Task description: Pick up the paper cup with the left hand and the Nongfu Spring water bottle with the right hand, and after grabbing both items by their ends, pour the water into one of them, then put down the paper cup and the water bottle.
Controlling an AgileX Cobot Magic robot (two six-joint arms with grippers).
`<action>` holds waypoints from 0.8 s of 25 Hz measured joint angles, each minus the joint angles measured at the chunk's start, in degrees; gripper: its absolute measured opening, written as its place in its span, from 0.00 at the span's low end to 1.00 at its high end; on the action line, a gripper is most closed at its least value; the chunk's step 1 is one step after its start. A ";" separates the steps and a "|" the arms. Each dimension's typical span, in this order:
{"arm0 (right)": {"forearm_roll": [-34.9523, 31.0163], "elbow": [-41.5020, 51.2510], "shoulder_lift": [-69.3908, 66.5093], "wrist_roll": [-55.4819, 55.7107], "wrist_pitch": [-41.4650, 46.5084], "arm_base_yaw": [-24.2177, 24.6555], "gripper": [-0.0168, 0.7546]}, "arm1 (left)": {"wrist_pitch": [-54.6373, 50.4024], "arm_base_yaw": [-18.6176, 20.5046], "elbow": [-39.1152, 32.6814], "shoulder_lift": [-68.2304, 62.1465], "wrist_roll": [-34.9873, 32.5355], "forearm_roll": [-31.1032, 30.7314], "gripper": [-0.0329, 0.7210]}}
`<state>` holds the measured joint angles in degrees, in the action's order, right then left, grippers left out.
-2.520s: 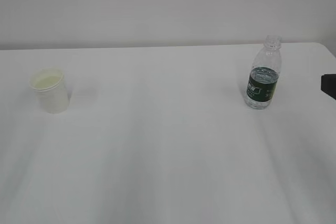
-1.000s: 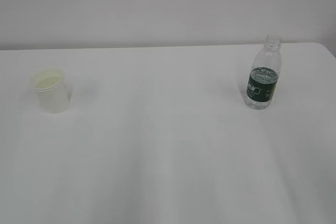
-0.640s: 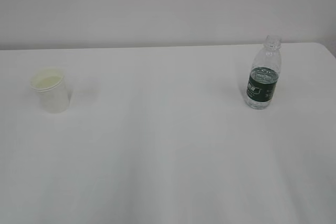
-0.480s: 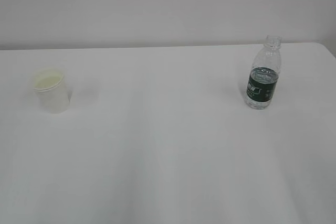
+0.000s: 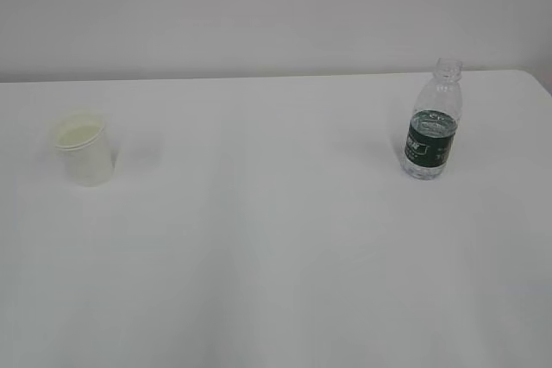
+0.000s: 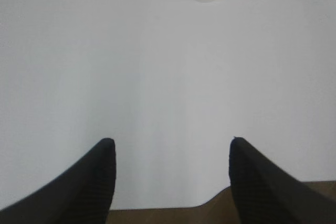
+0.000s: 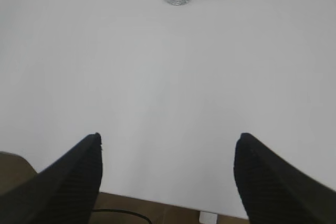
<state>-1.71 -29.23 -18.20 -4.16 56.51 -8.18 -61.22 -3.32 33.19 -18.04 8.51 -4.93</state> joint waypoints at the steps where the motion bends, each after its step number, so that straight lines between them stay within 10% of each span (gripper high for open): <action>1: 0.00 0.00 0.77 0.10 0.36 0.00 0.79 | -0.09 0.00 0.00 1.52 0.00 0.00 0.68; 20: 0.00 0.00 13.34 0.57 4.54 0.00 0.79 | -1.05 0.00 -1.68 17.68 0.00 0.79 0.65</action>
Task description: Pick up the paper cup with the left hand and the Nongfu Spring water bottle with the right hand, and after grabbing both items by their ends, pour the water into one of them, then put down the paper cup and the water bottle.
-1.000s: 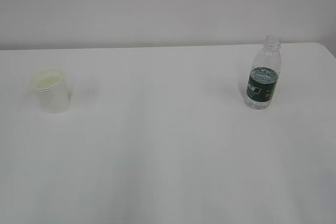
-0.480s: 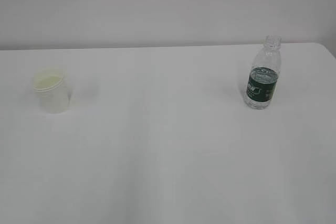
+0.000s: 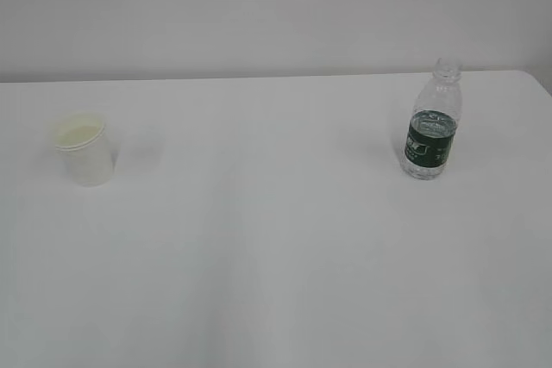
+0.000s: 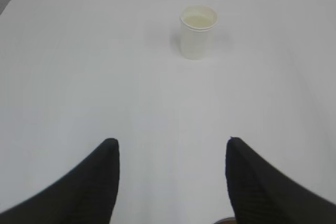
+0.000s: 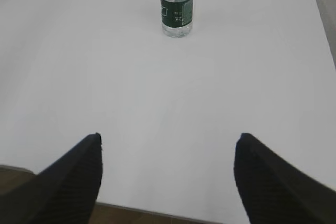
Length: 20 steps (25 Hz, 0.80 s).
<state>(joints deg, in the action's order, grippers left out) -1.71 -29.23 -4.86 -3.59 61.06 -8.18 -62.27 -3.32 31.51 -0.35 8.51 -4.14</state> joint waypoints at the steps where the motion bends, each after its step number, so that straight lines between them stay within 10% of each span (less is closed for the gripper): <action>1: 0.00 0.00 0.49 0.00 0.41 0.00 0.79 | 0.00 0.00 0.00 0.00 0.00 0.20 0.64; 20: 0.20 1.12 4.08 0.00 3.82 0.00 0.79 | -1.56 0.00 -0.52 0.00 0.00 1.63 0.64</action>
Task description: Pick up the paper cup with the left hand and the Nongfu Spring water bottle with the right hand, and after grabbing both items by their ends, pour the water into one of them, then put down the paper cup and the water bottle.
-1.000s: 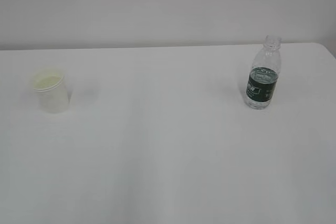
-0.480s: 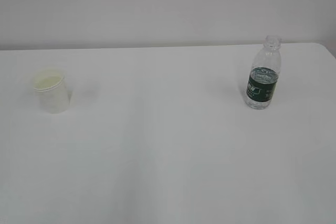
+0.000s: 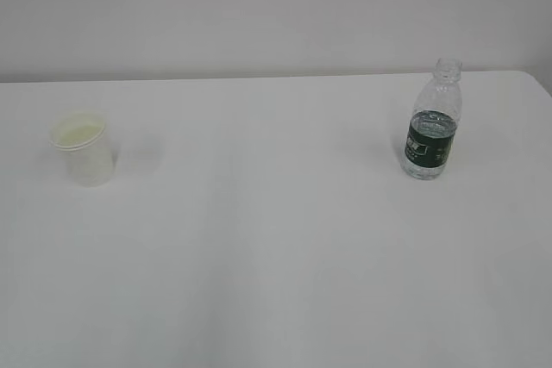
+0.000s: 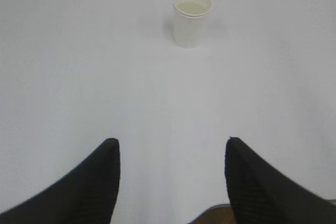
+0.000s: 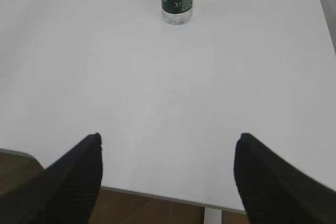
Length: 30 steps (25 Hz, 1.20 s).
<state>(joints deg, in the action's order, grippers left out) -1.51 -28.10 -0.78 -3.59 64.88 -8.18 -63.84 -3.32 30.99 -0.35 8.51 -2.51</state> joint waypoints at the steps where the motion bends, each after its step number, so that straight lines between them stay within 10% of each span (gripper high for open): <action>1: 0.00 0.00 0.40 0.00 0.00 0.00 0.79 | 0.00 0.00 0.00 0.00 0.00 0.00 0.64; 30: 0.24 0.05 1.73 0.12 0.00 0.00 0.79 | 0.00 0.00 -0.48 0.13 0.08 0.21 0.63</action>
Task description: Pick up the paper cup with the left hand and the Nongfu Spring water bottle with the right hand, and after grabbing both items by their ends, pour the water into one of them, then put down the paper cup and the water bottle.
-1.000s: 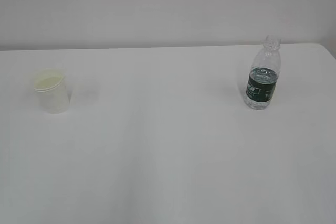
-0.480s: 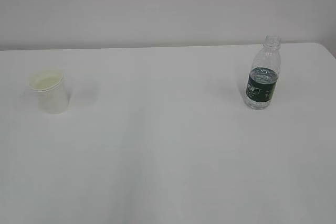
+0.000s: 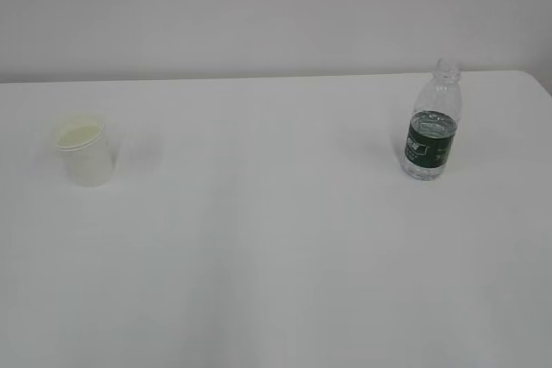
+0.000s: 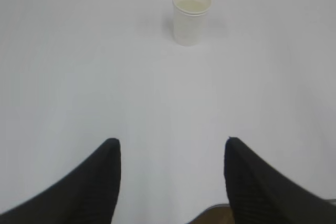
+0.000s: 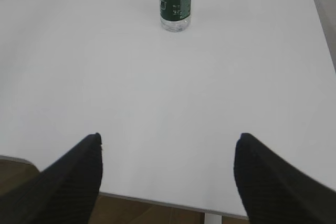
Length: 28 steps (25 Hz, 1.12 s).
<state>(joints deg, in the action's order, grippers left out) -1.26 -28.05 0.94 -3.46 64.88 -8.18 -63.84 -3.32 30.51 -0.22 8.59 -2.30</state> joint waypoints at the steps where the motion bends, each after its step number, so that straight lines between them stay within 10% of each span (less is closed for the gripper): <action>1: 0.09 0.00 0.00 0.16 0.00 0.00 0.79 | 0.00 0.13 0.00 0.00 0.00 0.00 0.63; 12: 1.70 0.00 0.00 3.06 0.00 0.00 0.79 | 0.00 8.00 0.00 0.00 0.06 0.74 0.63; 28: 1.91 0.00 0.00 3.46 0.00 0.00 0.79 | 0.00 7.31 0.00 0.00 0.06 0.95 0.61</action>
<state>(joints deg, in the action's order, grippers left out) 0.64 -28.05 0.94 0.00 64.88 -8.18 -63.84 3.99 30.51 -0.22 8.65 -1.35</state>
